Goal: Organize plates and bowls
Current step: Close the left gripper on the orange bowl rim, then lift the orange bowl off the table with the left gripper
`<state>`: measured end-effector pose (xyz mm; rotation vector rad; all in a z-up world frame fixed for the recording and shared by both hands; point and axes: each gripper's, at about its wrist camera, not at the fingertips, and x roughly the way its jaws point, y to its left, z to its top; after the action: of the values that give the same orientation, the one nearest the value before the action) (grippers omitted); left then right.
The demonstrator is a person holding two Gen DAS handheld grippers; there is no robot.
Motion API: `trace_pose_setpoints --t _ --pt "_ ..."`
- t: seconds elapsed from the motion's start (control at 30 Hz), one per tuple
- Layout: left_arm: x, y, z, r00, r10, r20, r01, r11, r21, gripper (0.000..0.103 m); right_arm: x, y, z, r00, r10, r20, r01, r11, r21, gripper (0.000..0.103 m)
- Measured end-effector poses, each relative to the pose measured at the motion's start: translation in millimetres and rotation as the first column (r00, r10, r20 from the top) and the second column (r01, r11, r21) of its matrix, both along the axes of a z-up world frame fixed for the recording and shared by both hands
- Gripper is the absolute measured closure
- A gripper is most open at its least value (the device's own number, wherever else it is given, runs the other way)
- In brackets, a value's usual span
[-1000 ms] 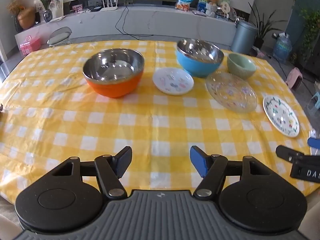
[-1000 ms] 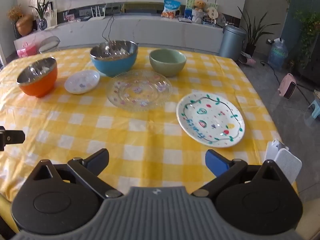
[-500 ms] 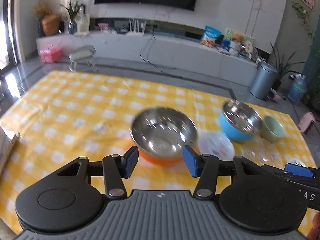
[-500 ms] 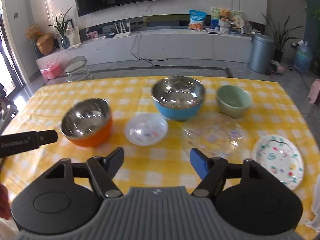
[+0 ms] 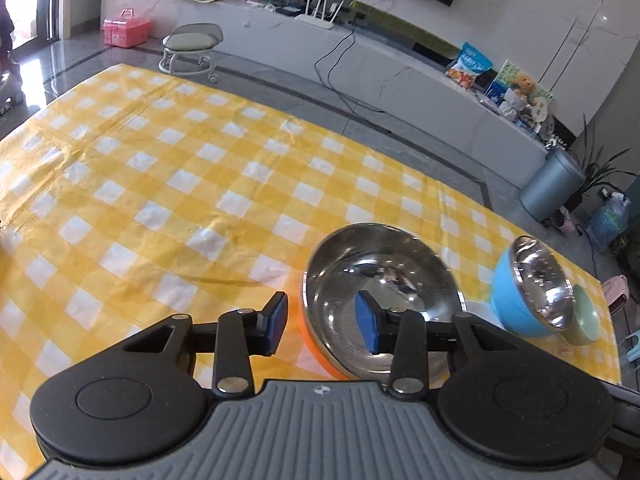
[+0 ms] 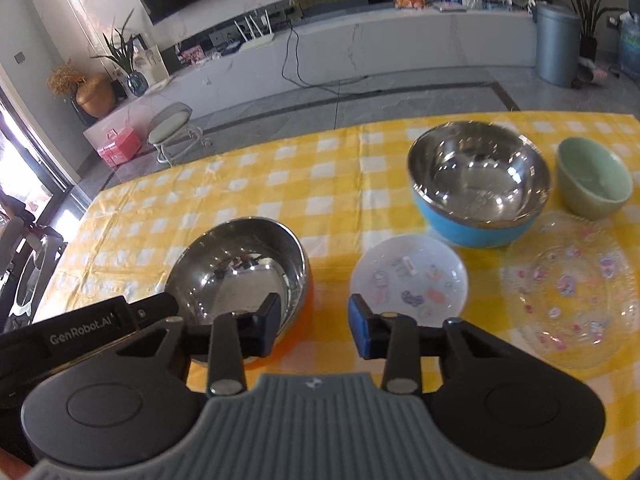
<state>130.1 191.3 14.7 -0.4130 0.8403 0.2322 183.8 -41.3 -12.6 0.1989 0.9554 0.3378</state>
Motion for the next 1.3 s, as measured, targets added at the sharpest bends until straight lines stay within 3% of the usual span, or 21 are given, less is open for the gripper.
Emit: trace_pose_setpoints --t 0.1,0.23,0.3,0.37,0.67,1.0,1.3 --pt "8.5 1.5 -7.0 0.999 -0.027 -0.017 0.027 0.999 -0.021 0.06 8.9 7.0 -11.0 0.999 -0.007 -0.033 0.007 1.0 -0.008 0.075" --pt "18.1 3.8 -15.2 0.999 -0.04 -0.032 0.039 0.998 -0.041 0.073 18.3 12.3 -20.6 0.996 -0.015 -0.087 0.016 1.0 0.018 0.08" --pt "19.5 3.3 -16.0 0.999 -0.041 -0.033 0.041 0.999 -0.027 0.077 21.3 13.0 -22.8 0.993 -0.013 -0.116 0.018 0.999 0.044 0.089" --pt "20.6 2.0 -16.7 0.998 -0.039 -0.041 0.038 0.999 -0.007 0.085 22.5 13.8 -21.8 0.992 -0.022 -0.128 0.028 0.998 0.051 0.09" --pt "0.8 -4.6 3.6 0.999 -0.028 -0.034 0.027 1.0 -0.015 0.088 11.1 4.7 -7.1 0.99 -0.028 -0.138 0.037 0.997 0.063 0.091" --pt "-60.9 -37.7 26.6 0.999 -0.03 -0.014 0.029 0.998 -0.058 0.088 -58.1 -40.2 15.5 0.988 -0.063 -0.142 0.078 0.992 0.1 0.091" --pt "-102.7 -65.6 27.6 0.999 -0.033 -0.005 0.032 0.995 -0.093 0.088 -112.0 -83.5 19.0 0.982 -0.1 -0.162 0.123 0.983 0.138 0.091"
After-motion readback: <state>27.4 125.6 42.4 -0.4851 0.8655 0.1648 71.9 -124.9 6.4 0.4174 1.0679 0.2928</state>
